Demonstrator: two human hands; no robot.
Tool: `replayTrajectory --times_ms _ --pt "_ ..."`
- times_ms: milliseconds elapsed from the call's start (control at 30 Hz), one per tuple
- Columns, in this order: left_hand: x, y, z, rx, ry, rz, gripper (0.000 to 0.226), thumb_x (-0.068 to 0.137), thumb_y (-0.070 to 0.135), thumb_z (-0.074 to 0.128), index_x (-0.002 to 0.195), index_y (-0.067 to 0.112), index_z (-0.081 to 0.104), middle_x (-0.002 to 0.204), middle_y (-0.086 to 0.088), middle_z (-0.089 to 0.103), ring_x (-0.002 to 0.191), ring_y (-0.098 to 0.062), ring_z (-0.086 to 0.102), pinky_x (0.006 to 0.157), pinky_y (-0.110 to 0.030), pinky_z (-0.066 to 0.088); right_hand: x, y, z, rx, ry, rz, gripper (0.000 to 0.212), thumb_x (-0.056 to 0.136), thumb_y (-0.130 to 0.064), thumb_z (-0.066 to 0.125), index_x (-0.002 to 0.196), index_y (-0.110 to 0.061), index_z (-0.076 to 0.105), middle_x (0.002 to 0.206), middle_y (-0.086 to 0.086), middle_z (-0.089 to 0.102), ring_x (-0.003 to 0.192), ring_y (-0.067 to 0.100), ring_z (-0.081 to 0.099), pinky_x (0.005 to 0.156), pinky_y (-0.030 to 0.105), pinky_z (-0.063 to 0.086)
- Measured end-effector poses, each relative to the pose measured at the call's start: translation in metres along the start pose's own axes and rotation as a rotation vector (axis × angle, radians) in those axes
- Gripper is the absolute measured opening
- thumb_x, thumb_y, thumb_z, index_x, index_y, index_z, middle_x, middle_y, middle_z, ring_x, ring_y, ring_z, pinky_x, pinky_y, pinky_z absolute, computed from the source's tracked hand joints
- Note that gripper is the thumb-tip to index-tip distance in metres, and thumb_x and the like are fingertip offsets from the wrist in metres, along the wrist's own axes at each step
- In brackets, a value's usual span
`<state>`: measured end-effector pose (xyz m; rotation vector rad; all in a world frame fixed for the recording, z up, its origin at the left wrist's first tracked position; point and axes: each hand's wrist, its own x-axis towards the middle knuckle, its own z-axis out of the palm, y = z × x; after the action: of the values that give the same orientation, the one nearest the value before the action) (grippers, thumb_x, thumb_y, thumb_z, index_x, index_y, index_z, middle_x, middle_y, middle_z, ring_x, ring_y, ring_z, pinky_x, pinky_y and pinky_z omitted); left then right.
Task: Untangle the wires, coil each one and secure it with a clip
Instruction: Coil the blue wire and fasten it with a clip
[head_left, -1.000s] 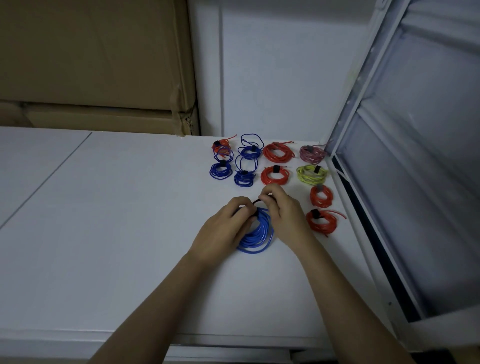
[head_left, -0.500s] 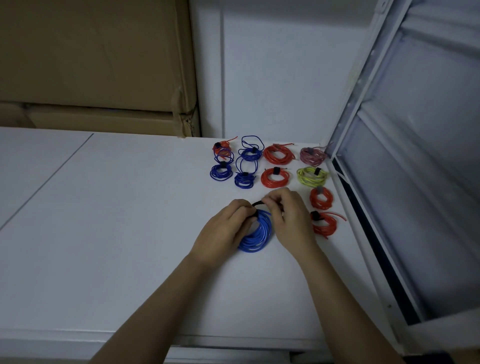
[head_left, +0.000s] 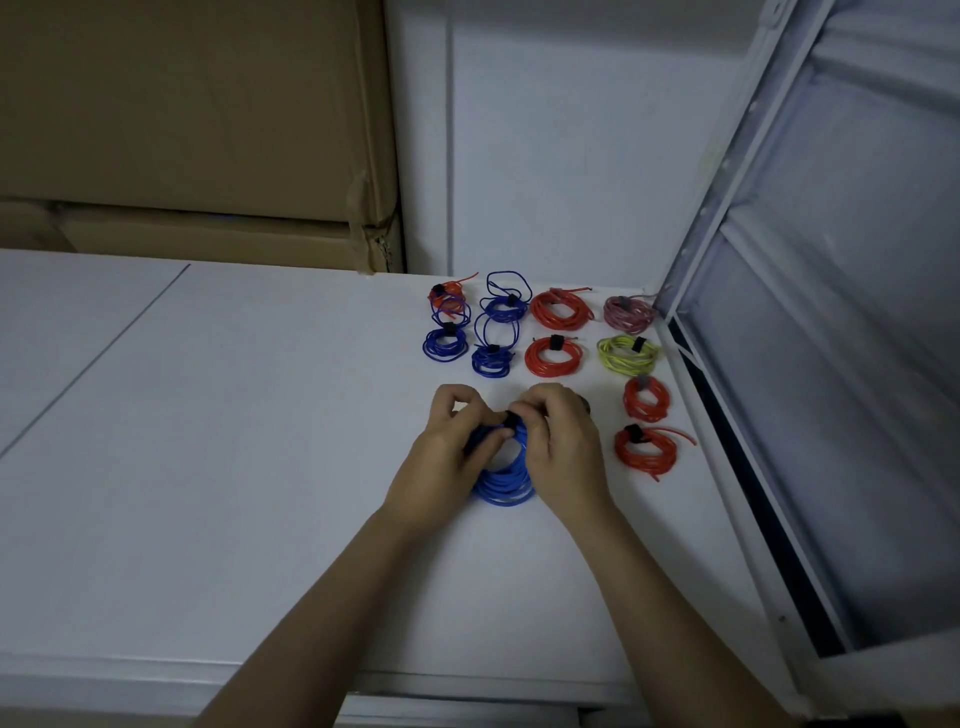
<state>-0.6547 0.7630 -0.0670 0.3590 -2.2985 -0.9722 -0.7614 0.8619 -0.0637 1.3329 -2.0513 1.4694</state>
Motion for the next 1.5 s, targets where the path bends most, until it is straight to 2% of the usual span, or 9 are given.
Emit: replayTrajectory --times_ms 167,300,467,667,867,1067,1233,1333,1500 --pt "0.008 0.008 -0.004 -0.142 -0.014 -0.134 0.009 0.090 0.010 0.063 0.096 0.016 0.067 0.094 0.008 0.067 0.083 -0.003 0.060 0.074 -0.018 0.048 -0.002 0.009 0.002 -0.105 -0.056 -0.184 0.030 0.097 -0.021 0.046 0.082 0.000 0.062 0.079 0.009 0.063 0.080 0.014 0.049 0.074 0.021 0.041" --pt "0.012 0.008 -0.003 -0.140 0.000 -0.239 0.005 0.088 0.012 0.067 0.091 0.015 0.064 0.085 0.005 0.069 0.072 -0.006 0.062 0.066 -0.021 0.051 0.003 0.015 0.000 -0.156 -0.115 -0.312 0.019 0.092 -0.014 0.055 0.083 0.001 0.063 0.079 0.009 0.063 0.081 0.015 0.049 0.077 0.022 0.040" --pt "0.016 0.006 -0.005 -0.320 -0.044 -0.351 0.007 0.087 0.008 0.067 0.093 0.011 0.066 0.088 -0.002 0.071 0.078 -0.018 0.069 0.074 -0.033 0.057 -0.003 0.020 -0.004 -0.066 -0.141 -0.185 0.022 0.092 -0.010 0.050 0.095 0.000 0.069 0.094 0.010 0.068 0.092 0.016 0.058 0.091 0.013 0.041" --pt "0.022 0.010 -0.015 -0.609 -0.096 -0.454 0.014 0.090 0.000 0.059 0.097 0.010 0.067 0.086 -0.002 0.073 0.076 -0.011 0.068 0.070 -0.023 0.054 -0.009 0.015 -0.007 0.044 -0.144 -0.148 0.026 0.091 -0.010 0.057 0.113 0.000 0.068 0.114 0.010 0.066 0.107 0.015 0.060 0.095 0.024 0.048" --pt "0.022 0.011 -0.020 -0.805 -0.100 -0.510 0.016 0.087 0.002 0.065 0.102 0.007 0.067 0.089 -0.006 0.073 0.079 -0.015 0.068 0.069 -0.021 0.054 -0.005 0.009 -0.007 0.028 -0.069 -0.139 0.029 0.081 0.009 0.063 0.107 -0.002 0.071 0.110 0.008 0.069 0.104 0.016 0.063 0.093 0.024 0.051" --pt "0.024 0.007 -0.017 -0.656 -0.025 -0.482 0.021 0.084 -0.002 0.068 0.099 0.012 0.070 0.089 -0.005 0.072 0.074 -0.014 0.065 0.068 -0.021 0.054 -0.006 -0.011 -0.001 0.349 -0.056 0.284 0.046 0.083 0.015 0.060 0.101 -0.027 0.052 0.105 -0.009 0.066 0.105 0.005 0.065 0.090 0.017 0.050" --pt "0.024 -0.009 -0.008 -0.226 -0.063 -0.348 0.012 0.093 0.009 0.057 0.101 0.015 0.064 0.093 -0.003 0.070 0.079 -0.015 0.067 0.077 -0.028 0.055 -0.004 -0.002 0.004 0.321 -0.128 0.341 0.045 0.085 0.015 0.049 0.118 -0.015 0.052 0.109 -0.003 0.065 0.105 0.004 0.062 0.088 0.015 0.048" --pt "0.032 -0.013 -0.003 -0.062 -0.087 -0.315 0.012 0.096 0.014 0.052 0.104 0.015 0.060 0.098 -0.001 0.068 0.083 -0.015 0.065 0.076 -0.026 0.051 -0.001 0.004 0.002 0.224 -0.078 0.316 0.041 0.084 0.014 0.050 0.117 -0.009 0.056 0.103 -0.004 0.064 0.101 0.010 0.063 0.085 0.016 0.049" --pt "0.051 -0.019 -0.002 0.266 -0.137 -0.229 0.021 0.096 0.025 0.052 0.108 0.015 0.066 0.100 -0.004 0.068 0.091 -0.023 0.060 0.076 -0.035 0.048 0.007 0.012 -0.009 0.072 -0.068 0.325 0.035 0.083 0.010 0.050 0.112 -0.006 0.061 0.102 0.000 0.065 0.096 0.017 0.062 0.081 0.024 0.051"
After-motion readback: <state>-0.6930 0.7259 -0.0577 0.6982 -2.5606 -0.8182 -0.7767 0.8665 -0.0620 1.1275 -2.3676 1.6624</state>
